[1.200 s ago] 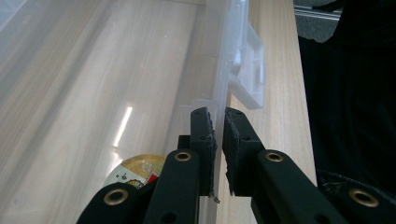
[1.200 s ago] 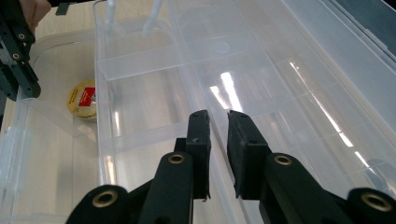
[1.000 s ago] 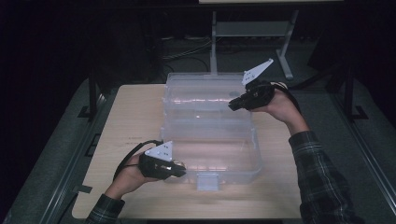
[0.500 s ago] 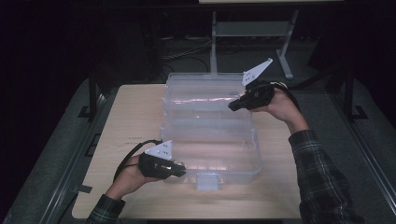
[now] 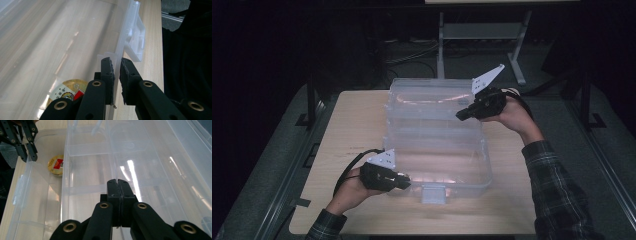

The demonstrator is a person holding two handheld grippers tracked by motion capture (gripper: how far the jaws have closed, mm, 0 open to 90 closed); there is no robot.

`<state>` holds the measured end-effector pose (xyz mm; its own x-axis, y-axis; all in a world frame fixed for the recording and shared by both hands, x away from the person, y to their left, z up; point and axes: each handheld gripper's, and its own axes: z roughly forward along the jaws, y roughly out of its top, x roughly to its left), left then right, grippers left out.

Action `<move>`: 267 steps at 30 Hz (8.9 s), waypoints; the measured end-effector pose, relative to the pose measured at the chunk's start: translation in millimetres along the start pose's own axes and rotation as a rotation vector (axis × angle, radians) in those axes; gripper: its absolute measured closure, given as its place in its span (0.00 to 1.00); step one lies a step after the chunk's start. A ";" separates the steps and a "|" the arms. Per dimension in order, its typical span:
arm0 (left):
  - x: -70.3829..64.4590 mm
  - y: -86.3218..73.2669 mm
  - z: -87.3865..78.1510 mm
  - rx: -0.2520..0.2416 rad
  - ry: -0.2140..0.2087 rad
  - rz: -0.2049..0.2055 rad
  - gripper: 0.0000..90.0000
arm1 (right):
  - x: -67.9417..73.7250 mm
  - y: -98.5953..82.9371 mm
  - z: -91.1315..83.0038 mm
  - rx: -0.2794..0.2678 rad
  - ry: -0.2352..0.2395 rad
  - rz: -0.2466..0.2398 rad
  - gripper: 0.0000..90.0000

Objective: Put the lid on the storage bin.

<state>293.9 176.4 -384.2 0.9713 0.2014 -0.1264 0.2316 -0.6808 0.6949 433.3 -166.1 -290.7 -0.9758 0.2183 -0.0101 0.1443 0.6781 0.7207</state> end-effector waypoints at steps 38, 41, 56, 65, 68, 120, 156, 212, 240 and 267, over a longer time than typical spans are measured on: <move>-0.3 -0.4 0.3 0.000 0.003 -0.022 0.89 | 58.8 -13.1 -14.0 -0.053 0.014 -0.046 1.00; -0.3 -0.4 0.3 0.001 0.003 -0.022 0.89 | 64.4 -15.5 -13.8 -0.061 0.016 -0.050 1.00; -1.5 -0.4 0.4 0.003 0.005 -0.014 0.89 | 81.7 -24.4 -12.8 -0.070 0.025 -0.046 1.00; -2.0 -0.5 0.5 0.003 0.006 -0.010 0.89 | 88.1 -28.4 -11.3 -0.073 0.032 -0.047 1.00; -2.3 -0.5 0.5 0.003 0.005 -0.011 0.89 | 89.4 -29.5 -10.8 -0.076 0.035 -0.050 1.00; -10.7 -5.6 -25.9 -0.108 0.001 -0.027 0.71 | 106.2 -48.1 -3.2 -0.129 0.065 -0.021 1.00; 39.5 -6.6 -121.4 -0.365 0.225 -0.158 1.00 | 107.9 -48.8 -2.5 -0.121 0.072 -0.023 1.00; 58.3 11.3 -113.2 -0.421 0.259 -0.148 1.00 | 94.6 -84.4 -47.1 -0.289 -0.119 0.242 1.00; 41.7 -4.8 -112.5 -0.423 0.250 -0.153 1.00 | 95.0 -104.3 -61.2 -0.381 -0.208 0.312 1.00; 17.3 -25.4 -99.9 -0.420 0.243 -0.137 1.00 | 115.8 -123.1 -53.9 -0.374 -0.180 0.312 0.99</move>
<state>299.4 267.5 -333.3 0.8811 0.4616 -0.1025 0.2659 -0.3044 0.9147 293.7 -262.1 -343.1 -0.8475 0.5094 0.1492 0.3230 0.2718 0.9065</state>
